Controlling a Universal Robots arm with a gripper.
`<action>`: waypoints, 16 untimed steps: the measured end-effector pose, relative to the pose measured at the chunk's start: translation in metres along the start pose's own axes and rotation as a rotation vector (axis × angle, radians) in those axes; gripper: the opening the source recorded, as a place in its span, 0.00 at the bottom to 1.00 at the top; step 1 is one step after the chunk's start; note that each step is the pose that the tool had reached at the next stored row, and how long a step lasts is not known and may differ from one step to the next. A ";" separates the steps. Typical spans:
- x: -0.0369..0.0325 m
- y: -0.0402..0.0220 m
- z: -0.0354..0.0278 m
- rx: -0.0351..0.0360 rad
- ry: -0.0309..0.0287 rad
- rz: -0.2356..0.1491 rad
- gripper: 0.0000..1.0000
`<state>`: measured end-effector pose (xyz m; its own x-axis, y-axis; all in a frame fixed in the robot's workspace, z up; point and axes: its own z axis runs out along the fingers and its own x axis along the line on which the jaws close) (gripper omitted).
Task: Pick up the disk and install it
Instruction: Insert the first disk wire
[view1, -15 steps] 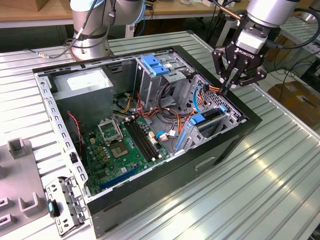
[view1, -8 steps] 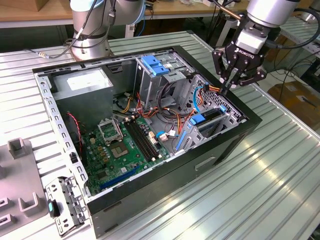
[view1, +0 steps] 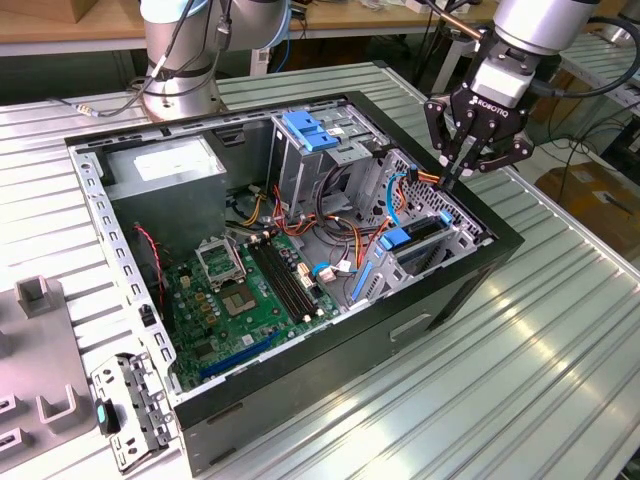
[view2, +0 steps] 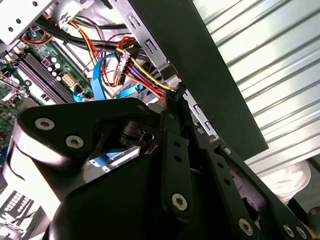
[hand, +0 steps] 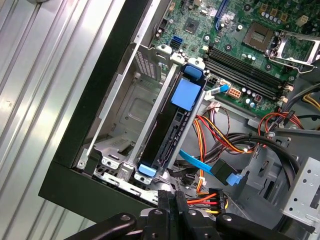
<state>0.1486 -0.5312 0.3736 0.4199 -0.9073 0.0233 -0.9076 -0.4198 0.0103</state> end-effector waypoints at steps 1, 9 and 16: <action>0.0000 0.0000 0.0000 0.0000 0.0000 0.000 0.16; 0.0000 0.0000 0.0000 -0.0002 0.0000 0.005 0.16; 0.0000 0.0000 0.0000 -0.0002 -0.0001 0.010 0.16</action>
<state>0.1486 -0.5312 0.3736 0.4110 -0.9113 0.0234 -0.9116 -0.4108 0.0102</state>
